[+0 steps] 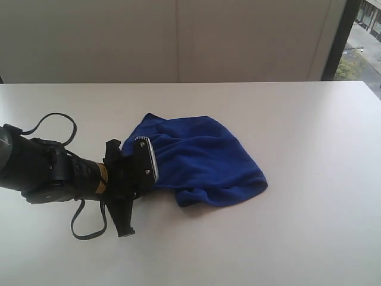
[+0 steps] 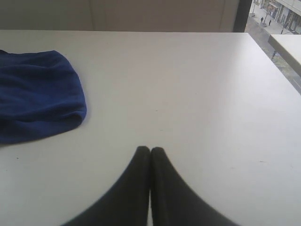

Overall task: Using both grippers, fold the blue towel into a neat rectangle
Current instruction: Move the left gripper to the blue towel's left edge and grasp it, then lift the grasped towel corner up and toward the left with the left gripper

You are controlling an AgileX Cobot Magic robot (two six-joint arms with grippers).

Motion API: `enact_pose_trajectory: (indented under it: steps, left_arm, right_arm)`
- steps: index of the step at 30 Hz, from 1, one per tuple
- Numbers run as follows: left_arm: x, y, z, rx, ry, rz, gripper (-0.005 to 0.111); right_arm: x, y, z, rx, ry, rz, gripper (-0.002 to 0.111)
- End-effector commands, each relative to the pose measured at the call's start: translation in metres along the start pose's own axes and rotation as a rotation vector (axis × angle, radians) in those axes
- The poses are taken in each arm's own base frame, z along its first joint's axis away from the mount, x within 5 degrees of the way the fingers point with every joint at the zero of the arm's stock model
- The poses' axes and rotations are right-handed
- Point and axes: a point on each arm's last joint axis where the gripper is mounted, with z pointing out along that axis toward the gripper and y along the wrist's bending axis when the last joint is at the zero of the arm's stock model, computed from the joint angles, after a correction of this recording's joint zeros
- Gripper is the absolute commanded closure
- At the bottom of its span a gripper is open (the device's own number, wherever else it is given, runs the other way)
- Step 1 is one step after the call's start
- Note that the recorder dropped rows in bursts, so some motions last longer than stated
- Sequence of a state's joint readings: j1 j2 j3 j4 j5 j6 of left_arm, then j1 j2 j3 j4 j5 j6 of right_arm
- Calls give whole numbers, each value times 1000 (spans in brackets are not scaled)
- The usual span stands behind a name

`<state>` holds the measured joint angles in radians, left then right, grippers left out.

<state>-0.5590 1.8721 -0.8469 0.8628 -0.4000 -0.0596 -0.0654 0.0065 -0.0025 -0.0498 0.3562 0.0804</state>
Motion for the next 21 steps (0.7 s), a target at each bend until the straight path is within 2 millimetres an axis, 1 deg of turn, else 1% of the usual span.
enact_pose_trajectory:
  steps: [1, 4, 8, 10, 13, 17, 21]
  left_arm:
    - [5, -2, 0, 13, 51, 66, 107]
    - [-3, 6, -9, -23, 27, 80, 107]
    - [-22, 24, -29, -103, -31, 93, 107]
    - [-33, 35, -42, -154, -65, 101, 107]
    - [-45, 48, -58, -213, -91, 109, 107]
    - [-56, 61, -77, -275, -90, 119, 107]
    - [-64, 71, -95, -330, -88, 170, 107]
  right_arm:
    - [0, 0, 0, 1, -10, -6, 108]
    - [0, 0, 0, 1, -10, -6, 108]
    - [0, 0, 0, 1, -10, -6, 108]
    - [0, 0, 0, 1, -10, -6, 108]
    - [0, 0, 0, 1, -10, -6, 108]
    - [0, 0, 0, 1, -10, -6, 108]
    - [0, 0, 0, 1, -10, -6, 108]
